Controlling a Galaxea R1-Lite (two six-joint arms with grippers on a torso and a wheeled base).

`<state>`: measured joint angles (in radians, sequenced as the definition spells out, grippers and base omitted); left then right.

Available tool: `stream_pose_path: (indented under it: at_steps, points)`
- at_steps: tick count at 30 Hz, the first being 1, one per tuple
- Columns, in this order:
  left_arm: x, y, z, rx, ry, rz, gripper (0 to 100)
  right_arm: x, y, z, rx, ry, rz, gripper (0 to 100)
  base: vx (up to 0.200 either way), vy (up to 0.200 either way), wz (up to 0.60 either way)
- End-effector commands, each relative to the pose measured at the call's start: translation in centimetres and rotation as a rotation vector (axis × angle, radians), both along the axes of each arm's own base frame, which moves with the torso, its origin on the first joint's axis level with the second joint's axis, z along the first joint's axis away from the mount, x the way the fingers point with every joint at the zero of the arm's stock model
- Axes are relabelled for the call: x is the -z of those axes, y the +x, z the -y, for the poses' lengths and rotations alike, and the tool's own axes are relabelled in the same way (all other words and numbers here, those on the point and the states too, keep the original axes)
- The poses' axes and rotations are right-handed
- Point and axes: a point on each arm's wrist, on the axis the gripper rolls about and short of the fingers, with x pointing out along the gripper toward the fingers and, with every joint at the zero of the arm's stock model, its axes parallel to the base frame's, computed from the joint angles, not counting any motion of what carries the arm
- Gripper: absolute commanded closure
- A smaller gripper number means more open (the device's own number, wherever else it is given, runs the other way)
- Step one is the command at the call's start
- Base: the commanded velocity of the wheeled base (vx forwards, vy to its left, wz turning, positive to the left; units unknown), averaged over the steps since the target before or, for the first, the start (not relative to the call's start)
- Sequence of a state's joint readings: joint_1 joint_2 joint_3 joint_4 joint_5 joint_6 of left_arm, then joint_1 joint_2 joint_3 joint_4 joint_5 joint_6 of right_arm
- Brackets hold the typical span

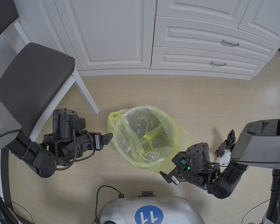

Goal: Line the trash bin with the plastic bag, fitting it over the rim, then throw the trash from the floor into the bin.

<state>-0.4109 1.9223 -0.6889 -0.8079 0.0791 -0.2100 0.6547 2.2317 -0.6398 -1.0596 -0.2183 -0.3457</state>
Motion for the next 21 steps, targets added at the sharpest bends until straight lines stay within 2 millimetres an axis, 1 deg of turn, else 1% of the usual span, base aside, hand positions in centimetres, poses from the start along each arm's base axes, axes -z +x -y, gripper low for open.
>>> stream_pose_path:
  at_steps: [1,3,5,7,10,12,13,14,15,17,18,21]
  points:
    - [0.2,0.2,0.0,-0.004,0.001,-0.004,0,1.9,1.8,0.4,0.042,-0.018,-0.018,0,0.0,0.0,0.0]
    - [0.1,0.2,0.0,-0.005,-0.001,0.0,0,1.9,2.2,0.5,0.055,-0.012,-0.012,0,0.0,0.0,0.0]
    - [-0.1,0.2,-0.1,-0.009,-0.003,0.005,0,1.7,3.4,1.0,0.103,-0.005,0.012,0,0.0,0.0,0.0]
    - [-0.1,0.3,-0.2,-0.01,-0.004,0.007,0,1.6,4.0,1.2,0.131,-0.003,0.028,0,0.0,0.0,0.0]
    - [-0.4,0.3,-0.5,-0.021,-0.007,0.016,0,0.9,6.0,1.9,0.198,0.048,0.123,0,0.0,0.0,0.0]
    - [-0.7,0.3,-0.6,-0.025,-0.01,0.023,0,0.6,6.7,2.4,0.217,0.07,0.16,0,0.0,0.0,0.0]
    - [-1.0,0.2,-0.9,-0.031,-0.014,0.033,0,0.4,7.4,2.9,0.235,0.084,0.185,0,0.0,0.0,0.0]
    - [-1.4,0.2,-1.1,-0.038,-0.019,0.045,0,0.4,7.4,2.9,0.235,0.084,0.185,0,0.0,0.0,0.0]
    - [-1.8,0.1,-1.2,-0.039,-0.023,0.054,0,-0.1,8.3,3.4,0.253,0.104,0.213,0,0.0,0.0,0.0]
    - [-2.3,-0.1,-1.6,-0.047,-0.029,0.07,0,-0.6,9.3,3.8,0.272,0.126,0.241,0,0.0,0.0,0.0]
    - [-2.3,-0.1,-1.6,-0.047,-0.029,0.07,0,-0.6,9.3,3.9,0.273,0.126,0.242,0,0.0,0.0,0.0]
    - [-3.1,-0.5,-1.8,-0.049,-0.04,0.089,0,-0.9,10.9,4.0,0.31,0.194,0.268,0,0.0,0.0,0.0]
